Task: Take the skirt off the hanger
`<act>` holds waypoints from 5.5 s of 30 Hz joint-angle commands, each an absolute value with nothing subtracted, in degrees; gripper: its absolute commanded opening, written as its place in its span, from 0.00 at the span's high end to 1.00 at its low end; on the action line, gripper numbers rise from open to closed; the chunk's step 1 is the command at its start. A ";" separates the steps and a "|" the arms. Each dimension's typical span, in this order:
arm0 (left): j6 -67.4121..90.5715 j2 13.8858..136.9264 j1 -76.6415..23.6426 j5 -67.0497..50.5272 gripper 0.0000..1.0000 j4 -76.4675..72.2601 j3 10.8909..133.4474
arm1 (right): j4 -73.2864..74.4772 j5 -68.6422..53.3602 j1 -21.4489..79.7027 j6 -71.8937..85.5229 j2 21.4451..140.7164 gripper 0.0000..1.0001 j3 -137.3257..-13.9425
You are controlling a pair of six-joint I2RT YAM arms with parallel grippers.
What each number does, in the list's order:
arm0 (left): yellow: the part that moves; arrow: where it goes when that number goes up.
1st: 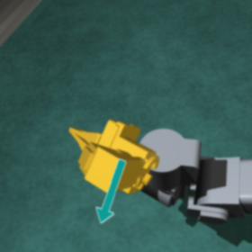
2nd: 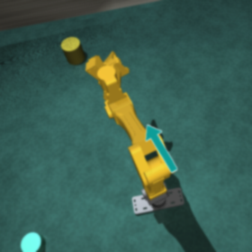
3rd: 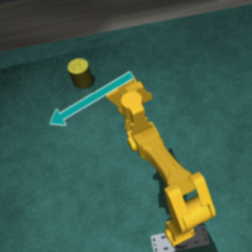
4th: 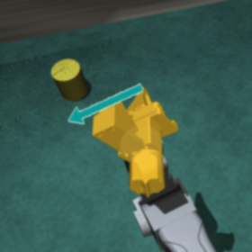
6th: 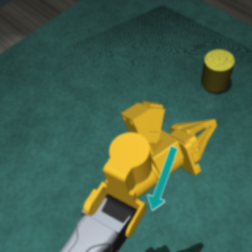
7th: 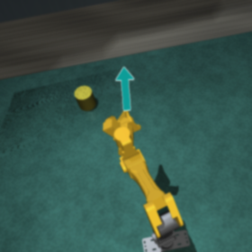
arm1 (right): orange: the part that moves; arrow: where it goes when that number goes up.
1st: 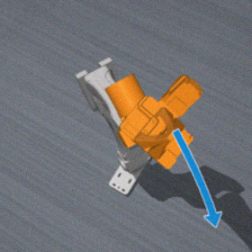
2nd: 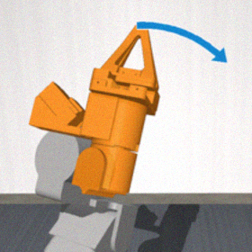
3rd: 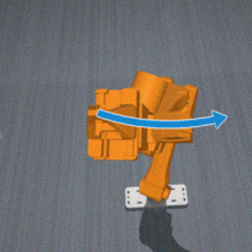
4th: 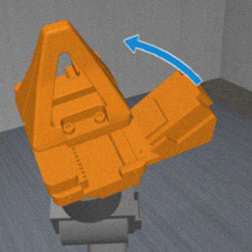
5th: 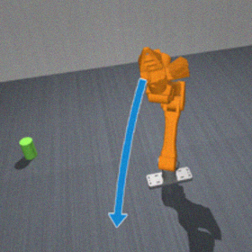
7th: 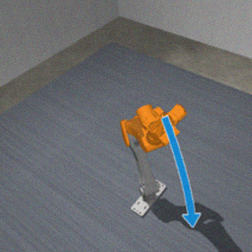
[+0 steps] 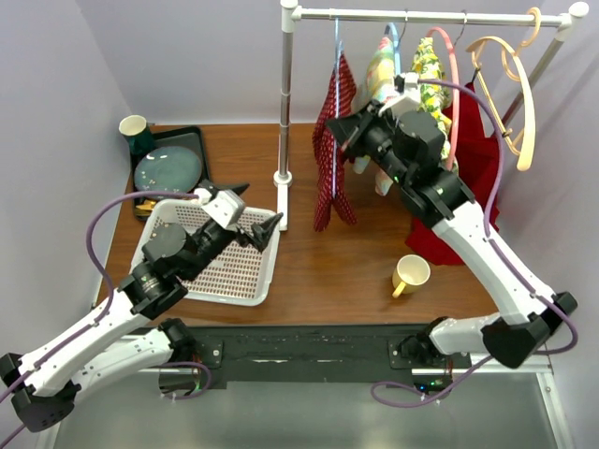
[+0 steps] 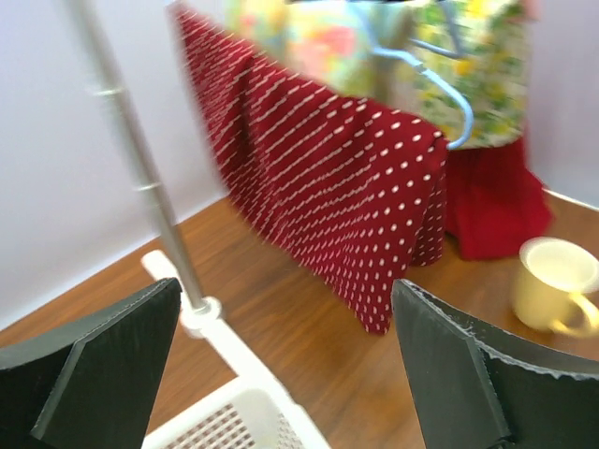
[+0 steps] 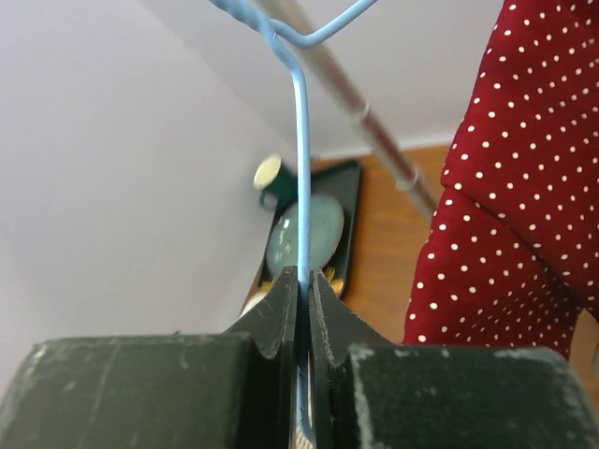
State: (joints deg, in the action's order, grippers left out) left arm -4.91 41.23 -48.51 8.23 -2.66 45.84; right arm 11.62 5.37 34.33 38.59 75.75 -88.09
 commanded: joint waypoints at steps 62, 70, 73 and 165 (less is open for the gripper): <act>-4.83 41.92 -58.89 35.66 1.00 5.89 69.60 | 7.11 -0.70 34.28 41.31 48.61 1.00 -59.15; -18.16 45.79 -58.89 46.66 1.00 1.42 79.19 | 9.75 -4.04 34.37 39.03 49.74 1.00 -59.94; -22.57 47.90 -58.89 50.53 1.00 -2.80 78.75 | 10.90 -5.18 34.28 38.50 49.31 1.00 -60.47; -3.16 38.77 -43.06 19.88 0.00 -5.79 40.09 | 5.46 1.04 34.63 43.50 71.18 1.00 -80.24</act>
